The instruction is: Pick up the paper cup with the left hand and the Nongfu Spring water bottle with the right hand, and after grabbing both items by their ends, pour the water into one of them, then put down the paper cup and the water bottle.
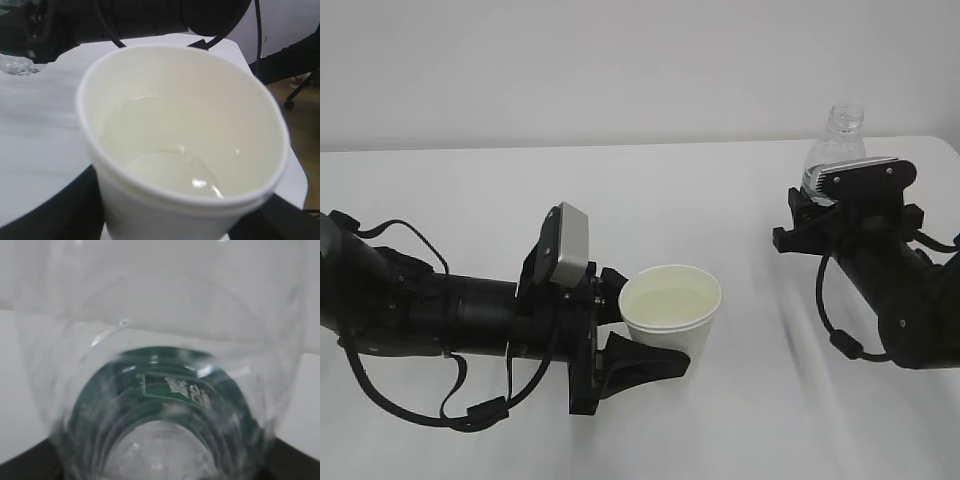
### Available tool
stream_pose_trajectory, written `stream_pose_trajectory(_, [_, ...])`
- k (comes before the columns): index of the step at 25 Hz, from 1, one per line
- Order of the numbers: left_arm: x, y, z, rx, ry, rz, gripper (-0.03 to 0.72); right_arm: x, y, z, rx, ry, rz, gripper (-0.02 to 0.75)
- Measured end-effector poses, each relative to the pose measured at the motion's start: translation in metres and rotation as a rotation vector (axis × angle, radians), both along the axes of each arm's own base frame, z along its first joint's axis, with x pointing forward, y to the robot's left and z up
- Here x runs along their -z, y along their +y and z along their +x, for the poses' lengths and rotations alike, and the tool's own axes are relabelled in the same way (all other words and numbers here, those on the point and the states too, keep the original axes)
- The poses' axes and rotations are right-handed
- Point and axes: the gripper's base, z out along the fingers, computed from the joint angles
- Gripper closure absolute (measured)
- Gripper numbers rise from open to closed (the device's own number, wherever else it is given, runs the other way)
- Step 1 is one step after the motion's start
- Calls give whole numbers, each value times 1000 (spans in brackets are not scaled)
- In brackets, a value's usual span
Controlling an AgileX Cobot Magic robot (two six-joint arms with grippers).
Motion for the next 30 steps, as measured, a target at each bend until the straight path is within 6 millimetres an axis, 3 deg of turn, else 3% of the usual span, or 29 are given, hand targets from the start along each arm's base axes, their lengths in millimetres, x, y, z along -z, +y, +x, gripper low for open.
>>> stream_pose_trajectory(14, [0, 0, 0, 1, 0, 0, 215, 27, 2, 9, 8, 57, 12, 283])
stream_pose_trajectory(26, [0, -8, -6, 23, 1, -1, 215, 29, 2, 10, 11, 60, 18, 282])
stream_pose_trajectory(30, [0, -8, -6, 23, 2, -1, 215, 31, 2, 10, 11, 64, 18, 239])
